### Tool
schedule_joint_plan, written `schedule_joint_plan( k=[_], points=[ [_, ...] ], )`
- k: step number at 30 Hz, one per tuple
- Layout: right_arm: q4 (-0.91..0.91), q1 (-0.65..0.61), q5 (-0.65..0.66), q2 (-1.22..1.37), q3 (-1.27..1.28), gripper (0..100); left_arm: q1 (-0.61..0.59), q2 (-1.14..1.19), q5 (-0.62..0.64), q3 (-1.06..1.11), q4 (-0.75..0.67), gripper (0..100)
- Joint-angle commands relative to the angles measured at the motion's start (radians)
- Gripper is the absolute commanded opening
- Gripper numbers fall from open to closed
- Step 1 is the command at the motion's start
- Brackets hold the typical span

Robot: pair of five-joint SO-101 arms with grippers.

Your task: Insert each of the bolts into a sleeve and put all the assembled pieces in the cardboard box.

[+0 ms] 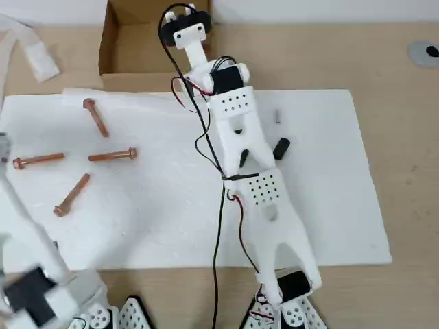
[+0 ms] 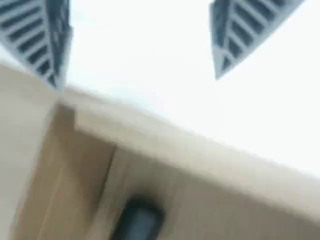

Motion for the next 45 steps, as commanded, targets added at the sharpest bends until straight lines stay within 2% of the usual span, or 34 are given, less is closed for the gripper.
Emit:
schedule_joint_plan(
  k=[1,5,9,13,19,27,37,45],
  points=[
    [0.063,-0.013,-0.012,-0.102,-0.051,23.1,0.078,0.151,0.153,-0.137,0.074,20],
    [0.13,-0.013,-0.012,-0.102,-0.051,23.1,0.135,0.263,0.219,-0.183,0.1,20],
    [0.206,-0.013,-0.011,-0.102,-0.051,23.1,0.129,0.298,0.336,-0.212,0.095,20],
    [0.25,-0.013,-0.011,-0.102,-0.051,23.1,0.123,0.3,0.365,-0.245,0.092,20],
    [0.264,-0.013,-0.008,-0.102,-0.051,23.1,0.097,0.302,0.359,-0.229,0.046,20],
    [0.264,-0.013,-0.003,-0.104,-0.051,23.1,0.034,0.302,0.288,-0.126,-0.13,20],
    [0.264,-0.013,-0.003,-0.104,-0.051,23.1,0.037,0.311,0.29,-0.083,-0.135,20],
    [0.264,-0.013,-0.003,-0.104,-0.051,23.1,0.046,0.47,0.288,-0.144,-0.126,20]
  ],
)
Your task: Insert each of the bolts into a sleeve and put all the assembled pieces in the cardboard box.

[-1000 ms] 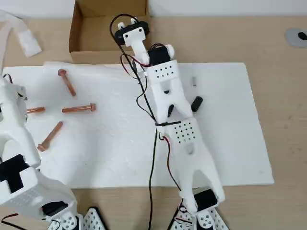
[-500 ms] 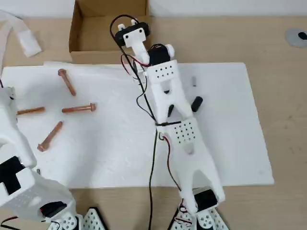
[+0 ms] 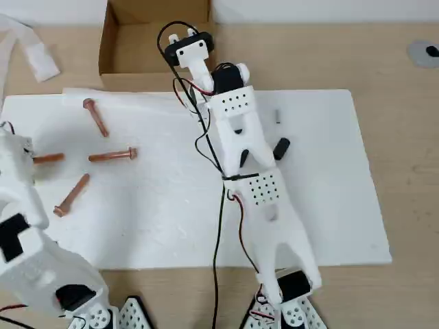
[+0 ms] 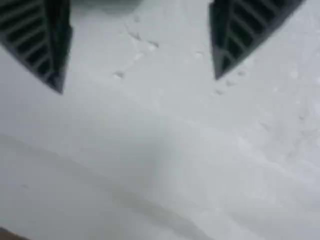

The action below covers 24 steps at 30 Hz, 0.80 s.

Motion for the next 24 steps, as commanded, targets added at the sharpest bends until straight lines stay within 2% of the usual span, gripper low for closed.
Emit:
schedule_joint_plan(
  k=[1,17,22,24],
  points=[
    [0.005,-0.013,-0.003,-0.104,-0.051,23.1,0.0,0.053,-0.005,-0.072,-0.002,20],
    [0.02,-0.013,-0.003,-0.104,-0.051,23.1,0.002,0.117,-0.025,-0.184,-0.002,19],
    [0.029,-0.013,-0.003,-0.104,-0.051,23.1,-0.003,0.117,-0.087,-0.176,-0.002,2],
    [0.034,-0.013,-0.003,-0.104,-0.053,23.1,-0.006,0.117,-0.089,-0.175,-0.002,1]
  ],
)
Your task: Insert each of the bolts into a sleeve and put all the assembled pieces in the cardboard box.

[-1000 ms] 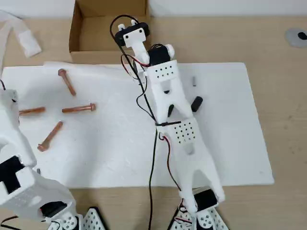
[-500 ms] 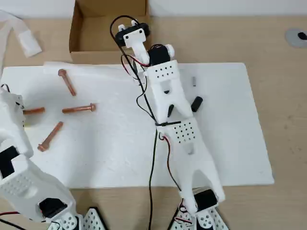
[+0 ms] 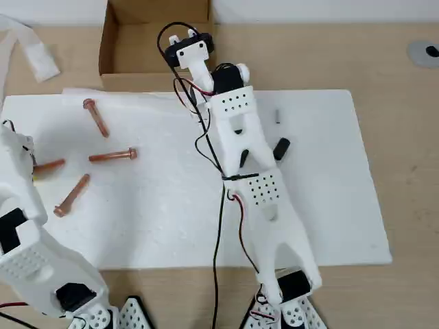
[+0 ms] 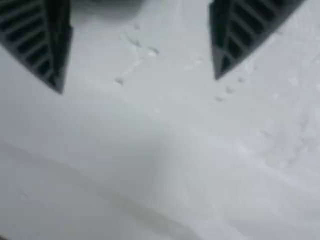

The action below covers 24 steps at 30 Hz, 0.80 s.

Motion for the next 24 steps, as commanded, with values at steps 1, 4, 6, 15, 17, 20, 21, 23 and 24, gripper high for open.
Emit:
schedule_joint_plan(
  k=[1,4,6,15,17,20,21,23,24],
  points=[
    [0.018,-0.013,-0.003,-0.104,-0.053,23.0,-0.008,0.03,-0.02,-0.084,-0.018,1],
    [0.018,-0.013,-0.003,-0.104,-0.053,22.9,-0.017,0.03,-0.02,-0.084,-0.017,0],
    [0.018,-0.013,-0.003,-0.105,-0.053,22.8,-0.025,0.024,-0.038,-0.086,-0.017,0],
    [0.025,-0.013,-0.012,-0.272,-0.042,22.8,0.002,-0.047,-0.555,-0.296,0.287,0],
    [0.025,-0.007,-0.052,-0.315,-0.03,22.8,0.029,-0.079,-0.621,-0.367,0.373,0],
    [0.026,-0.007,-0.118,-0.387,0.067,22.8,0.081,-0.148,-0.718,-0.45,0.494,1],
    [0.026,-0.007,-0.133,-0.42,0.113,22.8,0.1,-0.177,-0.747,-0.462,0.526,1],
    [0.026,-0.01,-0.157,-0.503,0.225,22.8,0.14,-0.24,-0.812,-0.463,0.574,1],
    [0.026,-0.012,-0.167,-0.547,0.294,22.8,0.161,-0.275,-0.841,-0.457,0.597,1]
  ],
)
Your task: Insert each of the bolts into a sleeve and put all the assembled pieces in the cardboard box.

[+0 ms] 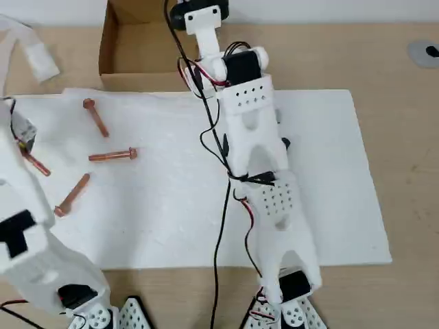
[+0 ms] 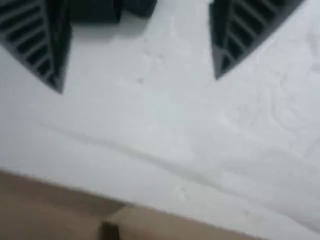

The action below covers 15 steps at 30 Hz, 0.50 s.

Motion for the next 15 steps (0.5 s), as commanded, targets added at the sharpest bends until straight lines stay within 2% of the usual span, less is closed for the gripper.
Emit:
schedule_joint_plan(
  k=[1,7,12,15],
  points=[
    [0.023,-0.012,-0.041,-0.219,0.209,22.8,0.083,-0.173,-0.104,-0.046,0.077,1],
    [0.015,-0.012,-0.089,-0.475,0.699,22.8,0.129,-0.456,-0.247,0.155,0.049,1],
    [-0.058,-0.01,-0.097,-0.542,0.937,22.8,0.189,-0.742,-0.334,0.45,-0.064,1],
    [-0.137,-0.01,-0.097,-0.541,1.015,22.8,0.215,-0.921,-0.342,0.646,-0.184,1]
  ],
)
